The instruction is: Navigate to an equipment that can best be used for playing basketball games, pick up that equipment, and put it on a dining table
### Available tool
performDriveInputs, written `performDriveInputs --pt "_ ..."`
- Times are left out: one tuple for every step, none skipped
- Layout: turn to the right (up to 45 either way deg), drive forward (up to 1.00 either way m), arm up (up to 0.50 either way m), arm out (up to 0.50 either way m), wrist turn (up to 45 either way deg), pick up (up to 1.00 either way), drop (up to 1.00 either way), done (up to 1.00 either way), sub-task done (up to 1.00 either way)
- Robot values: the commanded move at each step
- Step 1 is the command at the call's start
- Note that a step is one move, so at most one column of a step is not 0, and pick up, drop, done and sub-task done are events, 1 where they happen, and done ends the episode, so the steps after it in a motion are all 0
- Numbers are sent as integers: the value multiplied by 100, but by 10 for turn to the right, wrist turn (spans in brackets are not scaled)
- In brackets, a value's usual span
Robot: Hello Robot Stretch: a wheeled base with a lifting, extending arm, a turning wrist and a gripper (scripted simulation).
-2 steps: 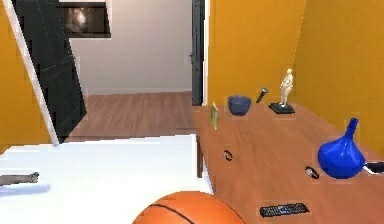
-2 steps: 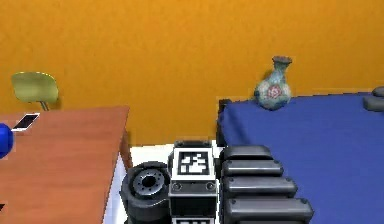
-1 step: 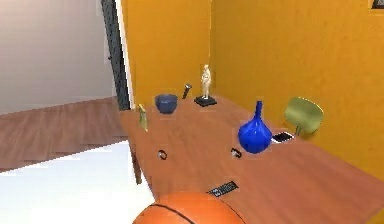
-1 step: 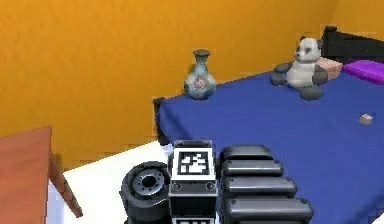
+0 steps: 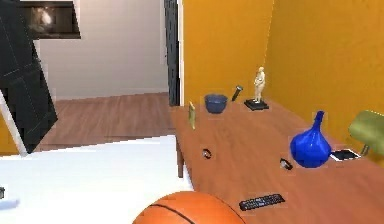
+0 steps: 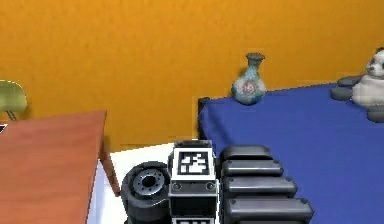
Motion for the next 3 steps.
performDriveInputs --pt "450 0 0 0 0 0 0 0 0" --pt "450 0 0 0 0 0 0 0 0" --pt "0 5 0 0 0 0 0 0 0"
